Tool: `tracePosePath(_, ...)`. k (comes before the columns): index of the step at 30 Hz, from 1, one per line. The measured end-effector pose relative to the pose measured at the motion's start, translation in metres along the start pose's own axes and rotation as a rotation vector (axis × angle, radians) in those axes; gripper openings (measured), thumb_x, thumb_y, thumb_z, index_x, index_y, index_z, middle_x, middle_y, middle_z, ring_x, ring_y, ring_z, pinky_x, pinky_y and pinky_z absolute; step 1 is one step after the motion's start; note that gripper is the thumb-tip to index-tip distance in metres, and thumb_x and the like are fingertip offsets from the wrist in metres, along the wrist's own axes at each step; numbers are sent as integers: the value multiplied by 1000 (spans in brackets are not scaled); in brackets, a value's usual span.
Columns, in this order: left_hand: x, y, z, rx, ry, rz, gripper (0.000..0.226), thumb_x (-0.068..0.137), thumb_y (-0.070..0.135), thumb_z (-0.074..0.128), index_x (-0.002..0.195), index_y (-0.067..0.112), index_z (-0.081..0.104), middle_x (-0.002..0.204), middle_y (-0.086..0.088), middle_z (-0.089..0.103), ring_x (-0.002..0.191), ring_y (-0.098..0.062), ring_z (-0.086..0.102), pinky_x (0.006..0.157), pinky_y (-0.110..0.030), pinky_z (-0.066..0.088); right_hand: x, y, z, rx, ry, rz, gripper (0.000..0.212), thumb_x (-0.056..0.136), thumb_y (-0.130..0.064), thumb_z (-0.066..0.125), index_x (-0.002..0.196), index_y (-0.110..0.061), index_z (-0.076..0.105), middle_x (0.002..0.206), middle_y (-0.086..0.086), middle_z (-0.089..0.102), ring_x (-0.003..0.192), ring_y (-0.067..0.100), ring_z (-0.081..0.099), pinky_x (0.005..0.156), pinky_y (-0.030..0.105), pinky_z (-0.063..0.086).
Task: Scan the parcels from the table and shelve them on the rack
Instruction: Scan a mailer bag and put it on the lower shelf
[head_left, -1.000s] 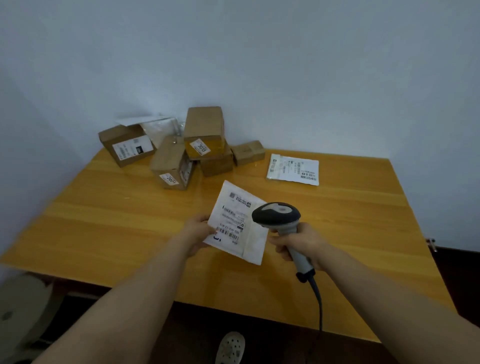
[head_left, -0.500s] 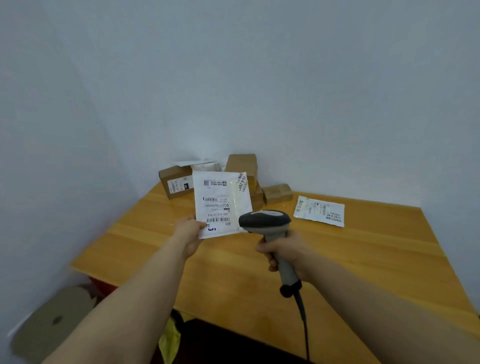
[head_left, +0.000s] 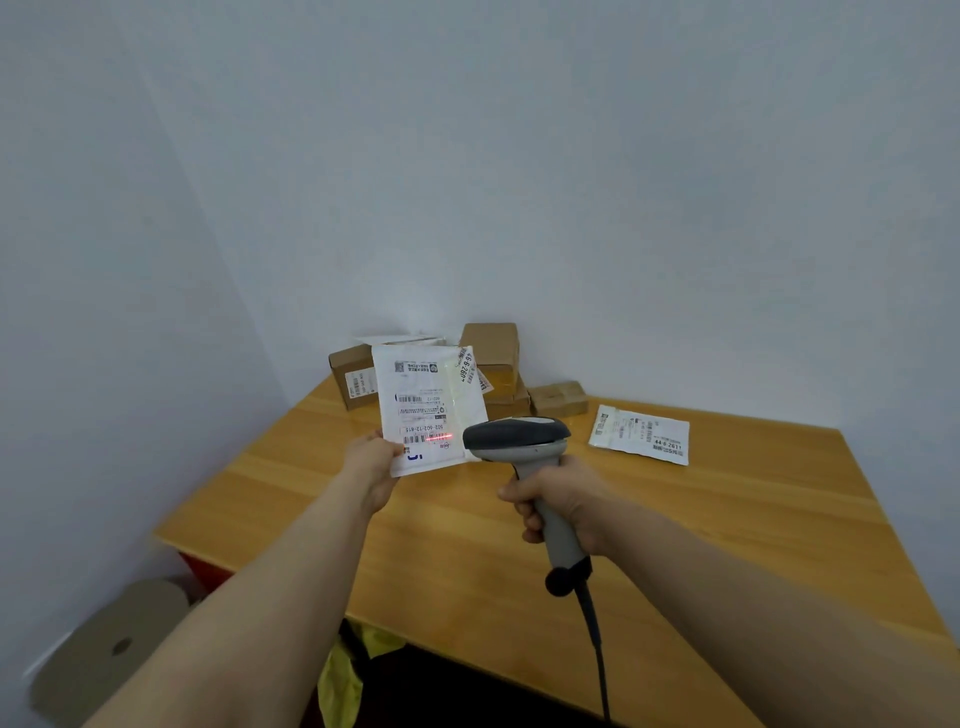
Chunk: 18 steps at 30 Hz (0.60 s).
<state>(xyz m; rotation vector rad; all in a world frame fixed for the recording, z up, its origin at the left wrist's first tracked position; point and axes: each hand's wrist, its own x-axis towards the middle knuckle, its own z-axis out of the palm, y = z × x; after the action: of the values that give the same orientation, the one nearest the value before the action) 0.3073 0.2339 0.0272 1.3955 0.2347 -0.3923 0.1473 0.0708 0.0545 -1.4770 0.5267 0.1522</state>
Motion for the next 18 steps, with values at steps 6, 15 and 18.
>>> tracePosePath(6,-3,4,0,-23,10,8,44,92,-19,35,132,-5,46,132,-24,54,115,-40,55,86,-41,48,-4,-2,1,24,-1,11,17,77,-3,75,67,-6,60,50,4,55,40,13,48,47,26,49)
tracePosePath(15,-22,-4,-18,0,28,21,39,93,-15,38,125,2,50,124,-20,59,97,-33,61,77,-40,54,-13,6,9,103,-19,-4,16,76,-2,77,72,-4,62,53,8,61,41,14,51,48,26,51)
tracePosePath(18,-38,-16,-42,-10,86,14,32,91,-12,45,115,8,54,107,-17,66,82,-25,65,63,-34,53,-11,8,12,140,33,-35,15,76,3,76,80,0,62,60,10,66,42,13,52,46,23,50)
